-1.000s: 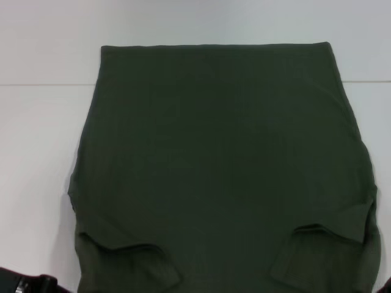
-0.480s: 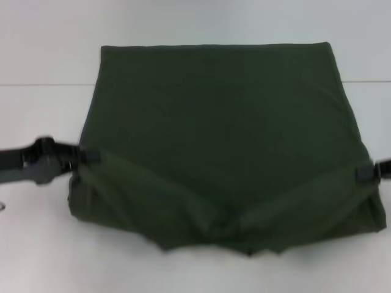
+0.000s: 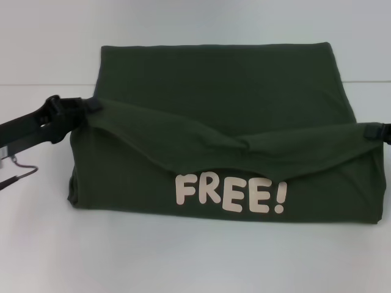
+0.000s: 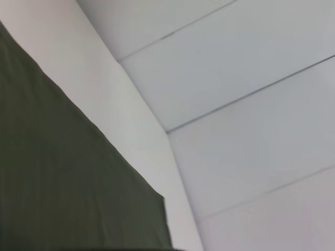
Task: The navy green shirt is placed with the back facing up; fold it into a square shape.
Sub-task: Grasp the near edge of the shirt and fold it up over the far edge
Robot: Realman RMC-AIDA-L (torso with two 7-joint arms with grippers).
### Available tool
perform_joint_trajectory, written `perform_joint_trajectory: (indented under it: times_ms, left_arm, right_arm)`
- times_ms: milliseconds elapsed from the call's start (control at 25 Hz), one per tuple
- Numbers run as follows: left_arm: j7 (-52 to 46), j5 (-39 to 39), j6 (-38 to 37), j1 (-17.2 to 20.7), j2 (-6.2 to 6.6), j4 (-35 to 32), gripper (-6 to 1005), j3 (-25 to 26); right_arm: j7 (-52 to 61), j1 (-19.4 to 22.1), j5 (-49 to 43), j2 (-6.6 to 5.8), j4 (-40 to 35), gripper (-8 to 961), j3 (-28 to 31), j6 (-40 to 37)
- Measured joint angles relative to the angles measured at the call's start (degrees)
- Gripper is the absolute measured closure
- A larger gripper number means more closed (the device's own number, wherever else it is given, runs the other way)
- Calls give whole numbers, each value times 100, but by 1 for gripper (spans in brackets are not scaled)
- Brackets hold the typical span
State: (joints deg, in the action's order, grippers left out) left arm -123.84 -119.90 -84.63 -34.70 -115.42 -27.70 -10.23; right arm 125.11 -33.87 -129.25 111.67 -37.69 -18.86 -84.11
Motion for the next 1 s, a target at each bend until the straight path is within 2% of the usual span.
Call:
perform_joint_trajectory:
  times_ms: [200, 400, 560, 1000]
  left_arm:
    - [358, 68, 550, -112, -177, 70, 953, -16]
    - [628, 93, 976, -233, -240, 198, 953, -37]
    - [728, 97, 1199, -285, -246, 255, 952, -40]
    - [944, 83, 1691, -440, -320, 344, 952, -59]
  right_arm:
    - [-573, 57, 292, 266, 242, 903, -21, 843]
    - [-1167, 5, 672, 519, 416, 904, -26, 1609]
    - [-1447, 1, 1023, 667, 441, 904, -37, 2121]
    - [-1878, -156, 1323, 752, 931, 903, -61, 2968]
